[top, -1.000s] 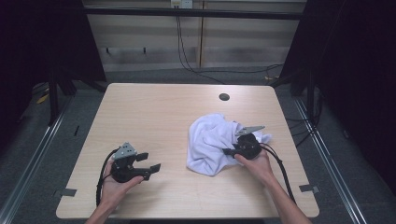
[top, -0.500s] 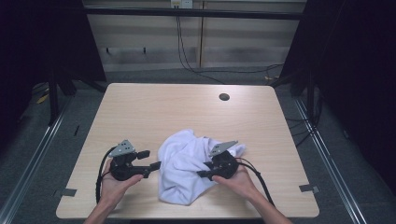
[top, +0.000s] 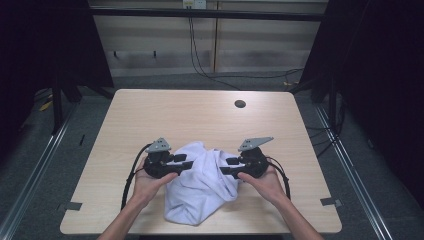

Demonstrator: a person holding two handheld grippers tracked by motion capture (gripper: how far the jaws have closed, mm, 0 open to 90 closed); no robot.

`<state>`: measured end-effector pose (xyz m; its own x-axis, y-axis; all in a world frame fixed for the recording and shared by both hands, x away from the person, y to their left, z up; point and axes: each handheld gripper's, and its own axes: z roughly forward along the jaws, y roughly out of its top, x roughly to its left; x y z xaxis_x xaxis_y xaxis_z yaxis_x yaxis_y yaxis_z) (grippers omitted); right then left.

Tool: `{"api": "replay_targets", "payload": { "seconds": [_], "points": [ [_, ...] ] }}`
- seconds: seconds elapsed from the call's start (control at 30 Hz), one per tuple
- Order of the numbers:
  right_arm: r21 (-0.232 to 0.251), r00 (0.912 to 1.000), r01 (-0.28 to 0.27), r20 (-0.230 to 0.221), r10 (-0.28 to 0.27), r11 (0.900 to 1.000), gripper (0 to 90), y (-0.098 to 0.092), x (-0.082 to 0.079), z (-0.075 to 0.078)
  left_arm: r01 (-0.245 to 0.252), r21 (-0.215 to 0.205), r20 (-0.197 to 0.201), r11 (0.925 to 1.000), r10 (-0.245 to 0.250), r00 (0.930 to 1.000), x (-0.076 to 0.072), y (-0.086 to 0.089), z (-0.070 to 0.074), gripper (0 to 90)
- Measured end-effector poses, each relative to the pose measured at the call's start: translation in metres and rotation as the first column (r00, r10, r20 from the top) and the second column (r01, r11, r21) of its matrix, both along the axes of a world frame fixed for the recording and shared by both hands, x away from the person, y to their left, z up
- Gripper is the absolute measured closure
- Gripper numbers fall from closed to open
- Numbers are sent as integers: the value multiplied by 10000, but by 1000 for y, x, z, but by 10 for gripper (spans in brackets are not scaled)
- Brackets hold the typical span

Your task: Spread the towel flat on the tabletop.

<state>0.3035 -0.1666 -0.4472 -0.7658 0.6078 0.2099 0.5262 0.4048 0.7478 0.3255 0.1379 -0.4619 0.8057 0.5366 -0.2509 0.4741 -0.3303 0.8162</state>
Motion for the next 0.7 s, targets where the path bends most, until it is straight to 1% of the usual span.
{"api": "replay_targets", "payload": {
  "seconds": [0.03,0.07,0.1,0.13,0.17,0.2,0.23,0.27,0.3,0.33,0.37,0.4,0.43,0.47,0.5,0.53,0.57,0.6,0.63,0.67,0.7],
  "points": [
    [285,9996,-123,-249,130,9995,557,1,4,-5,-27,212,-72,9998,29,10000,0,-2,-4,543],
    [423,9991,-170,-374,185,9990,573,4,7,-13,18,227,-148,9997,-14,9999,1,-1,-7,522],
    [239,9992,-163,-351,171,9996,566,7,8,-17,20,72,-373,10000,-17,9993,2,0,-11,506],
    [-695,9984,-293,-496,259,9971,605,16,10,-27,50,36,-596,10000,-48,9982,3,0,-15,474],
    [-784,9992,-137,-375,107,9968,662,18,10,-29,140,377,-661,9992,-115,9977,3,-2,-21,462],
    [-784,9992,-137,-375,107,9968,662,18,10,-29,140,377,-661,9992,-115,9977,3,-2,-21,446],
    [-892,9996,114,-240,-136,9960,809,18,10,-29,221,626,-692,9978,-177,9974,3,-4,-24,439],
    [-781,9996,184,-186,-199,9968,852,16,11,-28,244,1142,-598,9932,-176,9981,1,-8,-29,439],
    [-781,9996,184,-186,-199,9968,852,16,11,-28,244,1142,-598,9932,-176,9981,1,-8,-29,441],
    [-758,9995,267,-159,-279,9968,879,12,11,-25,206,1358,-545,9905,-133,9984,0,-10,-31,459],
    [-812,9989,453,-90,-462,9957,881,10,10,-23,186,1541,-441,9879,-119,9990,-4,-11,-32,505],
    [-745,9983,562,-82,-570,9956,882,7,10,-22,169,1700,-288,9853,-122,9995,-5,-11,-31,553],
    [-745,9983,562,-82,-570,9956,882,7,10,-22,169,1700,-288,9853,-122,9995,-5,-11,-31,591],
    [-695,9977,678,-22,-681,9953,882,4,10,-21,193,1705,-315,9852,-141,9994,-6,-12,-30,591],
    [-637,9968,797,2,-798,9948,882,2,10,-20,231,1796,-265,9835,-187,9995,-7,-13,-29,667],
    [-538,9953,963,91,-960,9939,882,-4,10,-17,129,1803,-197,9835,-95,9998,-8,-13,-28,795],
    [-511,9948,1018,137,-1012,9935,882,-7,11,-16,150,1626,-248,9866,-111,9996,-8,-13,-28,824],
    [-511,9948,1018,137,-1012,9935,882,-7,11,-16,223,1645,-295,9861,-177,9994,-7,-12,-26,824],
    [-452,9939,1093,205,-1084,9930,882,-10,11,-15,188,1611,-250,9868,-149,9996,-7,-11,-26,839],
    [-395,9897,1416,278,-1405,9891,882,-18,11,-12,200,1503,-298,9884,-156,9994,-6,-8,-25,848],
    [-392,9888,1463,370,-1449,9885,882,-21,12,-11,86,1423,-236,9898,-53,9997,-5,-4,-23,850]
  ]
}}
